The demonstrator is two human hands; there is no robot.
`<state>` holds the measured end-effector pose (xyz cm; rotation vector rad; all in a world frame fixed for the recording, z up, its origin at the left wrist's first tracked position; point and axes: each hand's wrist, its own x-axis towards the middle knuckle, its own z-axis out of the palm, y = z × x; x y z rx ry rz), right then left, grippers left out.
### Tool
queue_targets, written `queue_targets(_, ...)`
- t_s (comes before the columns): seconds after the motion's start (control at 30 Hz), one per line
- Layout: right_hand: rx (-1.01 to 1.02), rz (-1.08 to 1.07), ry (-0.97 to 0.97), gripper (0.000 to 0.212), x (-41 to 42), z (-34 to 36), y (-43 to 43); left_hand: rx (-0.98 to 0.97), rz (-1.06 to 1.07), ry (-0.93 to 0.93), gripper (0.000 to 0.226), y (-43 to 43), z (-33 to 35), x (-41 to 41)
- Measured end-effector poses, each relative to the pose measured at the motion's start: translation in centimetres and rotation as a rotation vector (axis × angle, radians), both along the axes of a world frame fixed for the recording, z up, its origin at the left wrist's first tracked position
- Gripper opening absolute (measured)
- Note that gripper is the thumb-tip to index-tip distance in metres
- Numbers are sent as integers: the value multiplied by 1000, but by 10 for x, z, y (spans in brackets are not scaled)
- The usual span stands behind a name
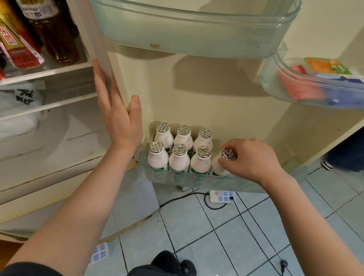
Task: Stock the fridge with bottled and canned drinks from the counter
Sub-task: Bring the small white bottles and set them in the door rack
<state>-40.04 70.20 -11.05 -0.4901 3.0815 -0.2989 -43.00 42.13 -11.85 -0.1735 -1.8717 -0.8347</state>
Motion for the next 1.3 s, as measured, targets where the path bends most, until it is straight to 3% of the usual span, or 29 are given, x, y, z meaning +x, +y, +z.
queue_targets(0.17, -12, -1, 17, 57, 3, -4, 2, -6, -4, -9, 53, 0, -1, 1)
queue_targets(0.27, -158, -11, 76, 65, 9, -2, 9, -22, 2, -6, 53, 1, 0, 1)
queue_targets(0.5, -244, -188, 214, 39, 15, -1, 40, -13, 8, 3, 56, 3, 0, 0)
queue_targets(0.67, -169, -251, 6, 36, 17, -9, 56, -21, -6, -12, 55, 3, 1, 2)
queue_targets(1.3, -256, -363, 103, 38, -26, -16, 21, -18, -7, -25, 57, 6, 3, 5)
